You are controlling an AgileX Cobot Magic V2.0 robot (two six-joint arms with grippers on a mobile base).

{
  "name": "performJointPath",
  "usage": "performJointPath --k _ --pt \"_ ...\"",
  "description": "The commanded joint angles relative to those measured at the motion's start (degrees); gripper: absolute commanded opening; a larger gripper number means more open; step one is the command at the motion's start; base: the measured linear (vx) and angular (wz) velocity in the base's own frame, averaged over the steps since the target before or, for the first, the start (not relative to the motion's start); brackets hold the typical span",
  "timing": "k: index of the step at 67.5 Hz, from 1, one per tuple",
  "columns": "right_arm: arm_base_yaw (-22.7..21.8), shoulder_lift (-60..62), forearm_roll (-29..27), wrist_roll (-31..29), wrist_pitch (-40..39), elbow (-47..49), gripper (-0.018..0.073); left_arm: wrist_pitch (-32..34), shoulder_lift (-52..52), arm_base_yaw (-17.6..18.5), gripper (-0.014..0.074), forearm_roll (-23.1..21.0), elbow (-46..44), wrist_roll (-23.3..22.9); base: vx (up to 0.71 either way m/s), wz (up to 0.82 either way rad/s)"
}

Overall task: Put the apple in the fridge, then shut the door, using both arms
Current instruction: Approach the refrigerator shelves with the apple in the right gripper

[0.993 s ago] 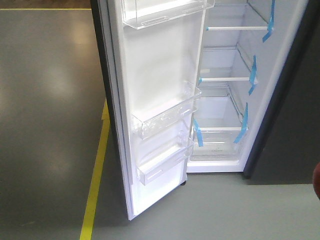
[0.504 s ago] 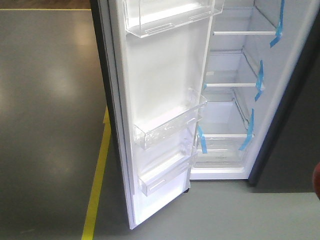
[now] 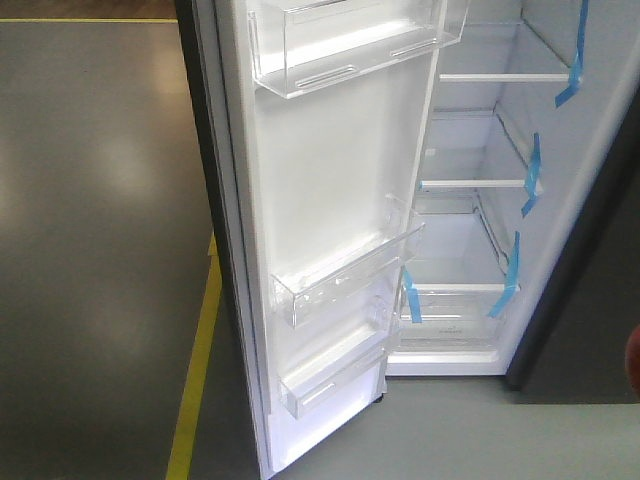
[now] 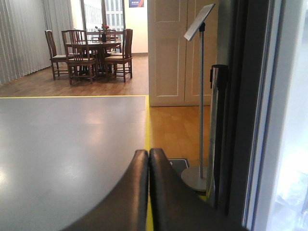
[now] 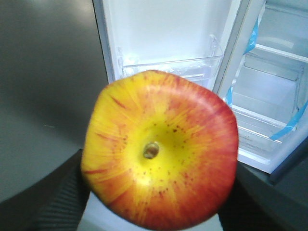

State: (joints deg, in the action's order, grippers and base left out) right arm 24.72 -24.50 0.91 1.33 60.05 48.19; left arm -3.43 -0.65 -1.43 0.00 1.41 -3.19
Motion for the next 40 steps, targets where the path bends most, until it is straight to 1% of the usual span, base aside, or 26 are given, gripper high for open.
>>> performJointPath --k 1,40 --pt "-0.1 -0.6 0.1 -0.5 -4.6 1.5 0.036 4.3 -0.9 0.0 -0.0006 -0.4 1.6 -0.5 0.1 0.0" --pt "-0.1 -0.6 0.1 -0.5 -4.6 1.5 0.036 4.3 -0.9 0.0 -0.0006 -0.4 1.6 -0.5 0.07 -0.01"
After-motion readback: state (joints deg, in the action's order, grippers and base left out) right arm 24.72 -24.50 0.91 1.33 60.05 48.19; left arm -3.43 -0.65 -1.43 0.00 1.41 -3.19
